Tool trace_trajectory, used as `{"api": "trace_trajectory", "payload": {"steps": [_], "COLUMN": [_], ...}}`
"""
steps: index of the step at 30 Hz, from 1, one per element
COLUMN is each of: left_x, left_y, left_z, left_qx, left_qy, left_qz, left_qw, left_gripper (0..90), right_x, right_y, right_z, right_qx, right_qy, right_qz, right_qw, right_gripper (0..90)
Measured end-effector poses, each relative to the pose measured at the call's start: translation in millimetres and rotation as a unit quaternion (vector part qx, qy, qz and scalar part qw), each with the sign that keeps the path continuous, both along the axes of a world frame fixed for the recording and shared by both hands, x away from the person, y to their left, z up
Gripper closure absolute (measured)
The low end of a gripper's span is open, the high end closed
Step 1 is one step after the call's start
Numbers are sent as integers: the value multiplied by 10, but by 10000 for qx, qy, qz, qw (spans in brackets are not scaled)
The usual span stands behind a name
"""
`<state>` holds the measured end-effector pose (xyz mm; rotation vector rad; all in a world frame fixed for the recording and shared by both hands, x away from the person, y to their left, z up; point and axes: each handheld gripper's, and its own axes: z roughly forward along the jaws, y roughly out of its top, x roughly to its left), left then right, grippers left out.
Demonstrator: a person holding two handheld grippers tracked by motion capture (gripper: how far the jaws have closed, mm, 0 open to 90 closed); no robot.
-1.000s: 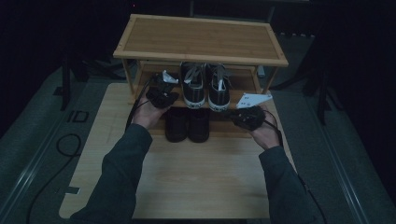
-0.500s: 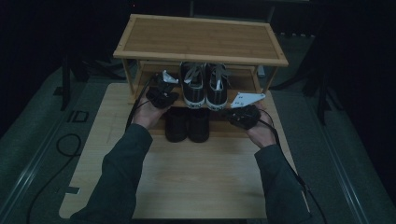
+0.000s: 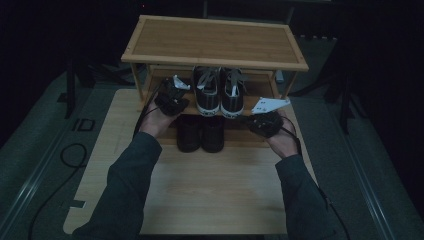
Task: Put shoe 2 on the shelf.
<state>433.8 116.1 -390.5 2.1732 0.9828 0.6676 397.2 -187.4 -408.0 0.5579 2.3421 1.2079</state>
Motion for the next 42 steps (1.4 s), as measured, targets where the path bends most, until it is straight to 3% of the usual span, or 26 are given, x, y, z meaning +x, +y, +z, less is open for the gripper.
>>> {"api": "trace_trajectory", "payload": {"steps": [8, 14, 42], "left_x": [-26, -20, -15], "left_y": [21, 33, 53], "left_z": [-30, -29, -38], "left_qx": [-76, -108, -211], "left_qy": [-107, -79, -82], "left_qz": [72, 57, 53], "left_qw": [9999, 9999, 9997], "left_gripper": [900, 900, 900], "right_x": [-6, -13, 12], "right_y": [50, 76, 209], "right_z": [-17, 10, 40], "right_qx": [88, 148, 76], "right_qy": [-20, -61, -34], "right_qz": [-24, -56, 101], "right_qw": [10000, 9999, 9999], "right_gripper": [900, 900, 900]}}
